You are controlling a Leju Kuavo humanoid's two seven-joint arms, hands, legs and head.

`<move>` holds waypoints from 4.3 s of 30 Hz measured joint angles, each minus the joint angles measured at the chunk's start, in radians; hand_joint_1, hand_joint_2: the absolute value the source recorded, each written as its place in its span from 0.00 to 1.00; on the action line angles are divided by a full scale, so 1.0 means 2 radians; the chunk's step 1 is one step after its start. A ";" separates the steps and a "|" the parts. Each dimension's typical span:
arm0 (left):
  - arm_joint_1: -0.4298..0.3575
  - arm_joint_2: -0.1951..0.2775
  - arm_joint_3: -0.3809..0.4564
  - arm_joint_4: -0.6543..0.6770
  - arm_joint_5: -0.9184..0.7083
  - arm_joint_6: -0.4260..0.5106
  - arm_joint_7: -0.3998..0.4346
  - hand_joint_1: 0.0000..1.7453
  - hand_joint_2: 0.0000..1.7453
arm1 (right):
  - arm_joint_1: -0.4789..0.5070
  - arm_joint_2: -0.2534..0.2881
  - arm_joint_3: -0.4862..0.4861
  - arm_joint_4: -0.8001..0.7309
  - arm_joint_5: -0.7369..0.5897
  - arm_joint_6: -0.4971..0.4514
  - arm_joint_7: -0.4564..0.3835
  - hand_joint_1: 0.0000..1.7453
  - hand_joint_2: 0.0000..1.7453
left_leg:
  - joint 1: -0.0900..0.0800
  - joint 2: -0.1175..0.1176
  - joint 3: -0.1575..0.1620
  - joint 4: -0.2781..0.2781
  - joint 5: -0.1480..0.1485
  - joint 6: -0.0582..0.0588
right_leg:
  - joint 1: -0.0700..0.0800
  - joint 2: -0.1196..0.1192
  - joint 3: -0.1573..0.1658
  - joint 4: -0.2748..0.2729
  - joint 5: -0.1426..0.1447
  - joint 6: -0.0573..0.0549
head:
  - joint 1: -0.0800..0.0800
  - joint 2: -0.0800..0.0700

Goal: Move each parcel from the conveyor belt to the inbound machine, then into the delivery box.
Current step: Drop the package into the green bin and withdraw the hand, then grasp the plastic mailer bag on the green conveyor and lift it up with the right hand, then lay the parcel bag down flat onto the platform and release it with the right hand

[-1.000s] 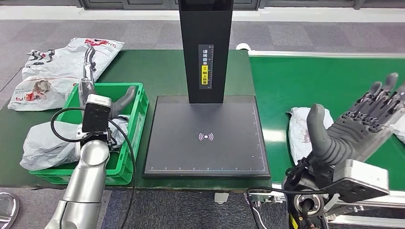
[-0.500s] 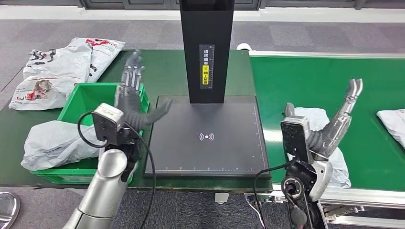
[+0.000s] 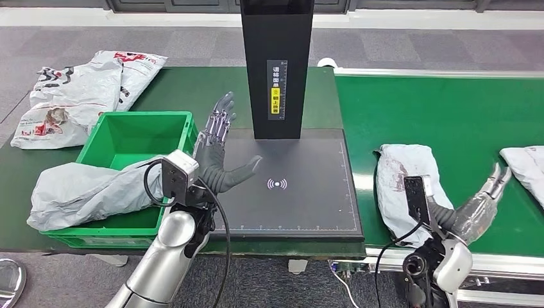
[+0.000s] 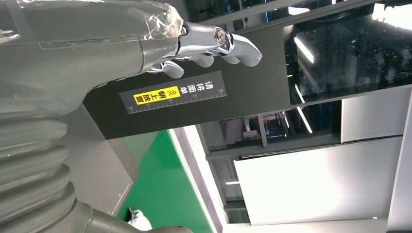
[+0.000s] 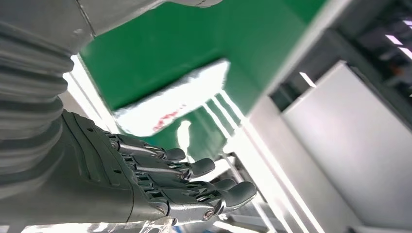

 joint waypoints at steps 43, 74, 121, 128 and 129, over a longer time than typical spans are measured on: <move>0.006 0.015 0.000 -0.009 0.008 0.010 -0.005 0.00 1.00 | -0.063 -0.058 -0.014 0.301 -0.082 0.111 0.074 1.00 1.00 | 0.000 0.000 0.000 0.000 0.000 0.000 | -0.001 0.000 0.000 0.000 0.000 0.000 | 0.000 0.000; 0.016 0.015 0.000 -0.014 -0.004 0.025 -0.021 0.00 1.00 | 0.018 0.026 0.100 -0.188 -0.172 -0.002 -0.186 1.00 1.00 | 0.000 0.000 0.000 0.000 0.000 0.001 | -0.001 0.000 0.000 0.000 0.000 0.000 | 0.000 0.000; -0.008 0.014 0.000 -0.011 0.003 0.038 -0.017 0.00 1.00 | -0.119 -0.011 0.395 0.021 -0.270 0.163 -0.065 0.00 1.00 | 0.000 0.000 -0.001 0.000 0.002 0.001 | -0.001 0.000 0.000 0.000 0.001 0.001 | 0.000 0.000; -0.005 0.016 0.000 -0.011 -0.001 0.040 -0.017 0.00 1.00 | -0.113 -0.015 0.395 0.003 -0.283 0.140 -0.073 0.00 1.00 | 0.000 0.000 -0.001 0.000 0.002 0.001 | -0.001 0.000 0.000 0.000 0.002 0.001 | 0.000 0.000; -0.005 0.017 0.000 -0.011 -0.003 0.040 -0.017 0.00 1.00 | -0.112 -0.015 0.395 0.001 -0.287 0.134 -0.076 0.00 1.00 | 0.000 0.000 -0.001 0.000 0.002 0.001 | -0.001 0.000 0.000 0.000 0.002 0.001 | 0.000 0.000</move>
